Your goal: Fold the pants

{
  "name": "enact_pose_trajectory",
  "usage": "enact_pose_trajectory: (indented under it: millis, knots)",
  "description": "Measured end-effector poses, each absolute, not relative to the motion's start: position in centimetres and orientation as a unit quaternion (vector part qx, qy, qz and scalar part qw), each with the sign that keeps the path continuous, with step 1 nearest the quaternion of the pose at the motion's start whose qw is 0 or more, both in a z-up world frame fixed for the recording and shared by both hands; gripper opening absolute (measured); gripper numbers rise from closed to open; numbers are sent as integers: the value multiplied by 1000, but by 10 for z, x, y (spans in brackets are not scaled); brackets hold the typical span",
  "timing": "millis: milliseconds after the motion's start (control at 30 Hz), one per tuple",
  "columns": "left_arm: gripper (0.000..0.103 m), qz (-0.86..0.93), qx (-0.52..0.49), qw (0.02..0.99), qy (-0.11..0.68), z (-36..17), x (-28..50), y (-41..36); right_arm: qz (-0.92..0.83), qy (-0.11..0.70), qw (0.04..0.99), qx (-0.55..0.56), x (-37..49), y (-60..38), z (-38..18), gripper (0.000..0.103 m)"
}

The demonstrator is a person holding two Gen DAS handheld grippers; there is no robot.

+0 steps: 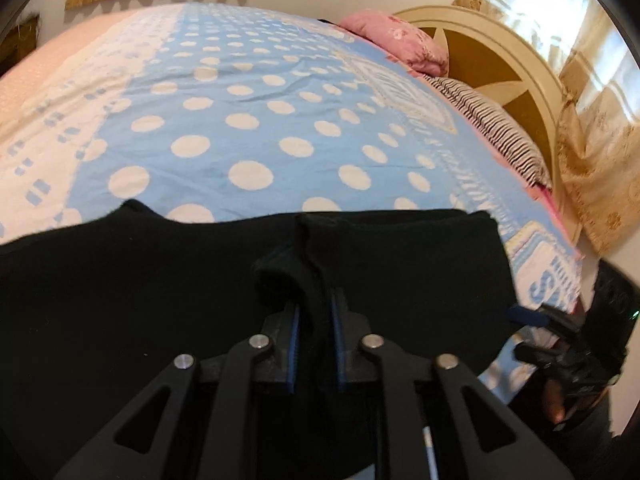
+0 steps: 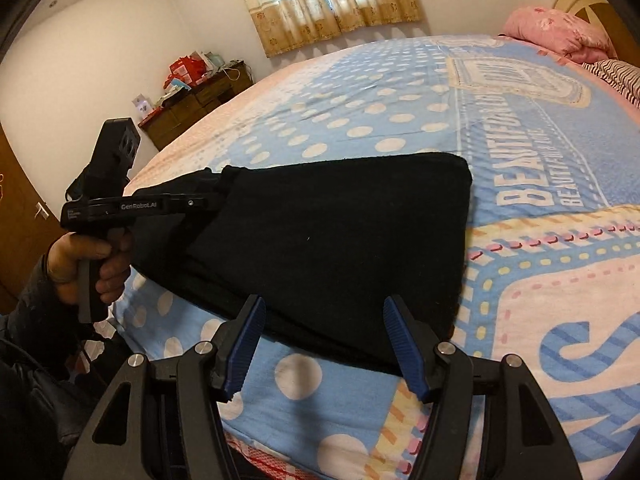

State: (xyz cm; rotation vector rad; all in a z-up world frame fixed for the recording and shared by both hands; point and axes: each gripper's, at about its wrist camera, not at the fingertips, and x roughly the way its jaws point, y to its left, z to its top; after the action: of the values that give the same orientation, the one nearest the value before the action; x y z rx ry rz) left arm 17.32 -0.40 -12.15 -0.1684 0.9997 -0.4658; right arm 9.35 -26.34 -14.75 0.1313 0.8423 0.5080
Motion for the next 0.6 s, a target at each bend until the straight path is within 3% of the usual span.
enact_pose_trajectory:
  millis: [100, 167, 233, 600]
  knots:
    - [31, -224, -89, 844, 479, -117, 169, 4, 237, 386, 890, 51, 87, -258, -129, 63]
    - [55, -214, -88, 852, 470, -111, 164, 15, 246, 367, 896, 38, 84, -252, -111, 64]
    - [61, -203, -92, 862, 455, -104, 159, 32, 261, 365, 893, 22, 89, -238, -102, 64]
    - [74, 6, 0, 921, 389, -86, 126, 164, 356, 397, 843, -68, 127, -106, -127, 64]
